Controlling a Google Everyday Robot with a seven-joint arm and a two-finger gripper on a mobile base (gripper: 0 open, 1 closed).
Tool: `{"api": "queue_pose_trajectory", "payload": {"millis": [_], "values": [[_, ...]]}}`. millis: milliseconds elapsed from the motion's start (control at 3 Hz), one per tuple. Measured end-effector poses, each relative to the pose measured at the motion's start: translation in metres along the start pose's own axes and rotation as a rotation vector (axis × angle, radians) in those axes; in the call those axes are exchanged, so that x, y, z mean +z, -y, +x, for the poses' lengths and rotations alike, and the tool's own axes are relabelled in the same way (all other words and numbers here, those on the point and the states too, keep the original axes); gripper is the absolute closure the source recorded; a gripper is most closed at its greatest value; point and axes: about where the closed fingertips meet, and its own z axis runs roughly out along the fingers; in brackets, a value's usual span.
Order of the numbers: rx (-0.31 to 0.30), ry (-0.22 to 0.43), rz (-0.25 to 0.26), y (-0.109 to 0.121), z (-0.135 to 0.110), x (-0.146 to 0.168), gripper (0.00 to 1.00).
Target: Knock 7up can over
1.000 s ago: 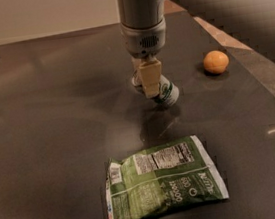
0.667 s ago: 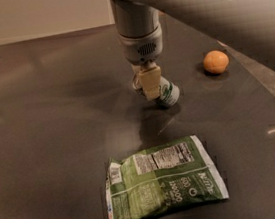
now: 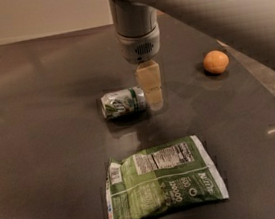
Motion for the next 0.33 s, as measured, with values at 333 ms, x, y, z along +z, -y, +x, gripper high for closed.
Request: {"api": "queue_pose_trajectory", "payload": {"millis": [333], "values": [[0.000, 0.000, 0.000, 0.0000, 0.0000, 0.0000, 0.00]]}}
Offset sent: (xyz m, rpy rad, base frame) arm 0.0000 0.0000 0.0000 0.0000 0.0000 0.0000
